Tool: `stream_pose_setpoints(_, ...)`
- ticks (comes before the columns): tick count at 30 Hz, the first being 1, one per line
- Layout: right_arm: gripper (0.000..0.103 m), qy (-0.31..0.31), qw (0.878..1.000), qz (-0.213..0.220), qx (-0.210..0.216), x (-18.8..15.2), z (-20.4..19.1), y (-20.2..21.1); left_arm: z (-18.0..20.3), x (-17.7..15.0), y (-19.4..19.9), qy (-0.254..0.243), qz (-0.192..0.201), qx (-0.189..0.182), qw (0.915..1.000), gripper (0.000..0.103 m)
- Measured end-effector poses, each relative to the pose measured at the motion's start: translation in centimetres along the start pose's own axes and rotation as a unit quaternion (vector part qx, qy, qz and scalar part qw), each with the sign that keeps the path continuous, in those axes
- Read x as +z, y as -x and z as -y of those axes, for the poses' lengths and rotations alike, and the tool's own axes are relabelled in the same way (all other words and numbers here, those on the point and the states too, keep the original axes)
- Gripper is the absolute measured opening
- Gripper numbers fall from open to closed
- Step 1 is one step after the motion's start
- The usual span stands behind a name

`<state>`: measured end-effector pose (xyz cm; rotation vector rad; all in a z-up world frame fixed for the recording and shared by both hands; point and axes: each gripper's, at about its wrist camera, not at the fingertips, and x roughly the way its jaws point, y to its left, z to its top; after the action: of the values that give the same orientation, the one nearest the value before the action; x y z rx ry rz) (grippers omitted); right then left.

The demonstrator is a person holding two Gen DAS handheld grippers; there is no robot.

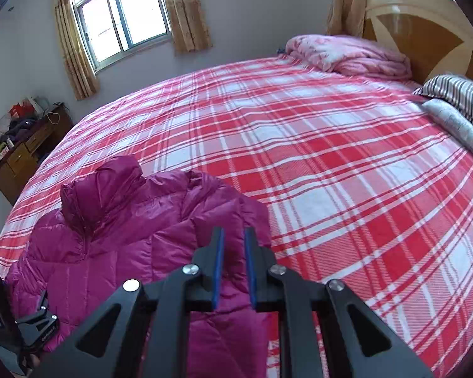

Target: Fold large clothes

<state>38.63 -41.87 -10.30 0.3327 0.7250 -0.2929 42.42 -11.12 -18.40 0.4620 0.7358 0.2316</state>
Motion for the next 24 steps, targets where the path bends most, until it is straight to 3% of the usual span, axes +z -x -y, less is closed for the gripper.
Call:
stream_pose_setpoints(5,0.014,0.030,0.997,-0.055,-0.034,-1.1,-0.4,-5.4,-0.8,0.0,-0.5,0.030,-0.012,-0.027,0.9991,0.102)
stream_pose_setpoints(10,0.013,0.042,0.997,-0.043,-0.045,-1.1,-0.5,-3.9,-0.7,0.1,-0.8,0.030,-0.013,-0.027,0.9991,0.102)
stream_pose_setpoints(16,0.022,0.067,0.997,-0.015,-0.028,-2.9,-2.1,2.8,-1.2,0.0,-0.9,0.038,-0.015,-0.037,0.9985,0.102)
stream_pose_setpoints(20,0.023,0.085,0.994,-0.060,-0.028,-6.1,-2.8,0.9,-1.5,0.0,-1.1,0.041,-0.017,-0.042,0.9981,0.102)
stream_pose_setpoints(24,0.022,0.094,0.994,-0.048,-0.036,-7.0,-2.6,-0.5,-1.7,0.0,-1.2,0.040,-0.016,-0.041,0.9982,0.102)
